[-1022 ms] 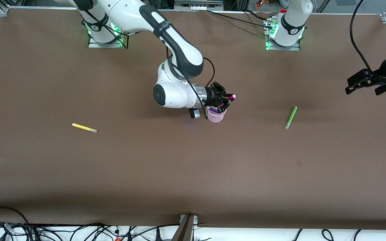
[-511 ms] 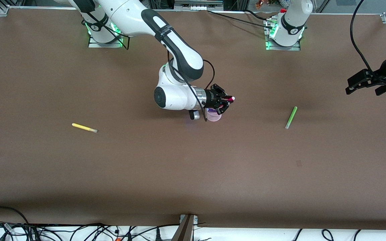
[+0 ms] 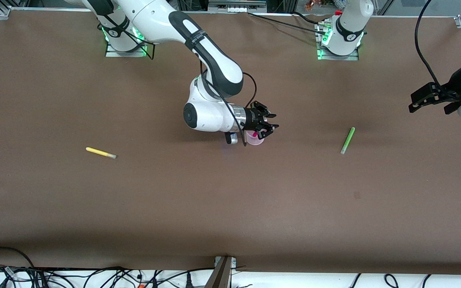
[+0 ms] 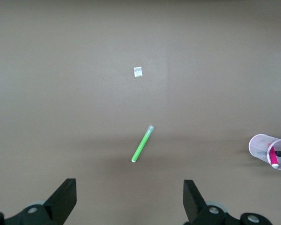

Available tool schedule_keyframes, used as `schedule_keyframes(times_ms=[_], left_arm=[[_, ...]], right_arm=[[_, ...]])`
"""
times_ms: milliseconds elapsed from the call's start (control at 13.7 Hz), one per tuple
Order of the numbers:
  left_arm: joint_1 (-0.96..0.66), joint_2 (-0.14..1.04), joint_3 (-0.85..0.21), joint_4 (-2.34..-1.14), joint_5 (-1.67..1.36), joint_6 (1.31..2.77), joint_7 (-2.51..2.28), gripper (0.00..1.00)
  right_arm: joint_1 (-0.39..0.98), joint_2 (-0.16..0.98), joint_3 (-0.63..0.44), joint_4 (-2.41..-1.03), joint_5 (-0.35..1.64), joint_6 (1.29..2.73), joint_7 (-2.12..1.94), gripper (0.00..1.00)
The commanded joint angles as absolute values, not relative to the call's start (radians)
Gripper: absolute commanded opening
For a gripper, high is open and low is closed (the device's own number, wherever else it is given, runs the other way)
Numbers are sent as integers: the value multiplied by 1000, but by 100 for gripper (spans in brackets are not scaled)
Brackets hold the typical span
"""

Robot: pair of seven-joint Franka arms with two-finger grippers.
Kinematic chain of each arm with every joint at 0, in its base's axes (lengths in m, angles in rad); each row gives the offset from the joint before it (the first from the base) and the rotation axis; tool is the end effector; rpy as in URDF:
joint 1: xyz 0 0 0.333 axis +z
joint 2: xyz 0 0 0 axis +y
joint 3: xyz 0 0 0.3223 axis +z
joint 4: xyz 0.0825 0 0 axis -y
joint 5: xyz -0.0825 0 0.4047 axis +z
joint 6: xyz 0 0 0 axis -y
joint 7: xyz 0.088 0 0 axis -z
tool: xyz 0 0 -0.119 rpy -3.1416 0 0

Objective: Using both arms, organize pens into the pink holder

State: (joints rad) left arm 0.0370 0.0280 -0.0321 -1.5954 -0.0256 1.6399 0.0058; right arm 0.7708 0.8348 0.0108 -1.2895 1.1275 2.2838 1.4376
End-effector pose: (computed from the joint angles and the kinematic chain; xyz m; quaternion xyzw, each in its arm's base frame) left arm 0.5899 0.0003 0.5965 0.9999 0.0003 0.0083 0.0132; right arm 0.5470 0.5810 0.2582 -0.6930 0.5717 0.3589 0.2530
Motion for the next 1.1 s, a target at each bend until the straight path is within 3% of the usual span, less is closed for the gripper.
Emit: schedule_keyframes(times_ms=[0,146,438,730,1022], left_arm=[[32,46,-28,-1560,-41,1615,-3,100],[34,46,-28,-1559,-40,1615,-3,100],[35,46,-28,-1559,-40,1615,-2,100],[37,46,-29,-1560,-41,1615,-2,100],[35,48,-29,-1559,-41,1615,-2,100]], right_arm=[[772,838,-1,-1236,1138,2278,1395,68],[749,804,-8,-1235,1044,2243,1349,99],[730,672,-69,-1291,868,2206,1232,100],[730,600,-220,-1292,856,1996,995,100],[730,455,-362,-1340,678,1752,722,100]])
